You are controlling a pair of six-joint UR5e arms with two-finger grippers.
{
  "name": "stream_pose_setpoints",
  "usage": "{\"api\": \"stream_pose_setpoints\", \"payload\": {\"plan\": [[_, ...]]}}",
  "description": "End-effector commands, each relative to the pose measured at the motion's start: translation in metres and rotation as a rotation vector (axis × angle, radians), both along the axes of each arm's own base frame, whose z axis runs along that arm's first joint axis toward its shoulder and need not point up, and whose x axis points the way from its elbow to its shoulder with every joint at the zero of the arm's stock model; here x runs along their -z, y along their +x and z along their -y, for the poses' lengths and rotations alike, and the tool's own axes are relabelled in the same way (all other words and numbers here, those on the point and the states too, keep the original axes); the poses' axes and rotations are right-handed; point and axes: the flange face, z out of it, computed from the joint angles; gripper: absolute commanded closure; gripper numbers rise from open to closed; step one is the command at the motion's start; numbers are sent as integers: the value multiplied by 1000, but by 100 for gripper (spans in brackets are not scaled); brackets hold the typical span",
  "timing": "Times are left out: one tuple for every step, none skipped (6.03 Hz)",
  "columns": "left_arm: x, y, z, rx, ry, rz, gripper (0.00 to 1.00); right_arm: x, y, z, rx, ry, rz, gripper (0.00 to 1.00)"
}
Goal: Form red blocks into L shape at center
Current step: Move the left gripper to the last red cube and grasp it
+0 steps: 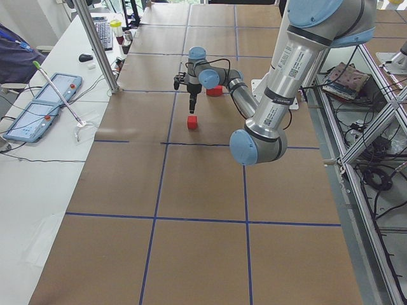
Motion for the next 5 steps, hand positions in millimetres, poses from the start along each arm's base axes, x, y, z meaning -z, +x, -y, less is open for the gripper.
{"api": "stream_pose_setpoints", "payload": {"plan": [[-28,15,13,1,-8,4,0,-2,0,1,1,-4,0,1],[-32,17,14,0,-14,10,0,-2,0,1,1,-2,-1,1],[-38,20,16,-1,-23,21,0,-2,0,1,1,-2,-1,1],[-45,25,18,-4,-28,26,0,-2,0,1,1,-2,0,1],[-54,31,21,-5,-29,28,0,-1,0,1,1,-1,0,1]]}}
